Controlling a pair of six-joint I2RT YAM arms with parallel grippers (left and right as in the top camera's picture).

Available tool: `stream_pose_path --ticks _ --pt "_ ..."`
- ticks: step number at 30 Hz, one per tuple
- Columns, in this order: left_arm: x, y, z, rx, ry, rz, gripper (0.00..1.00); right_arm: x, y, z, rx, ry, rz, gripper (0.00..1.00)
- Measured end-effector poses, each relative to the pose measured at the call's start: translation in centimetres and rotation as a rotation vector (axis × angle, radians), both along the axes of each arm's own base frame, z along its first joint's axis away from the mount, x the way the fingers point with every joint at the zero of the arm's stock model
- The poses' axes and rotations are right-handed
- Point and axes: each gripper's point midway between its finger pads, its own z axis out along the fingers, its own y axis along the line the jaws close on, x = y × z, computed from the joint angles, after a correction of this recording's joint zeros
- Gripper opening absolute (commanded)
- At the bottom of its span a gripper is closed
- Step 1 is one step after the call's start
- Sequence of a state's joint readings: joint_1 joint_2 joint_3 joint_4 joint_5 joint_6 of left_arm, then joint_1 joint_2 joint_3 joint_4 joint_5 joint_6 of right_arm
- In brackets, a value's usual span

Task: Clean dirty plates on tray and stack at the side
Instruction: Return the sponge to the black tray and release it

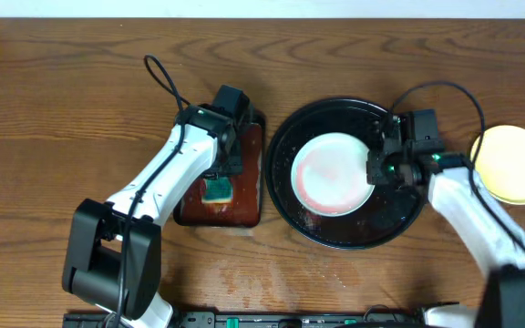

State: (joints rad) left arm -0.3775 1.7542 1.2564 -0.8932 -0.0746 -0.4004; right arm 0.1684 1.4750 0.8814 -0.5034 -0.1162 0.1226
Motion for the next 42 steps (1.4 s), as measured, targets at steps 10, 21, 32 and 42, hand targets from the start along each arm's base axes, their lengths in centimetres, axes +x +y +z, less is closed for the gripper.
stream_pose_path --ticks 10,21,32,42 --pt "-1.0 -1.1 2.0 -0.086 -0.006 -0.012 0.67 -0.3 0.9 7.6 -0.305 -0.306 0.035 0.01" --pt "-3.1 -0.5 9.8 -0.172 -0.182 -0.020 0.82 -2.5 3.7 11.6 -0.605 -0.496 0.128 0.01" --pt "-3.3 -0.4 9.9 -0.171 -0.179 -0.020 0.83 -3.9 5.3 13.5 -0.794 -0.589 0.218 0.01" --pt "-3.3 -0.4 9.9 -0.171 -0.179 -0.020 0.83 -4.4 5.2 13.7 -0.880 -0.587 0.276 0.01"
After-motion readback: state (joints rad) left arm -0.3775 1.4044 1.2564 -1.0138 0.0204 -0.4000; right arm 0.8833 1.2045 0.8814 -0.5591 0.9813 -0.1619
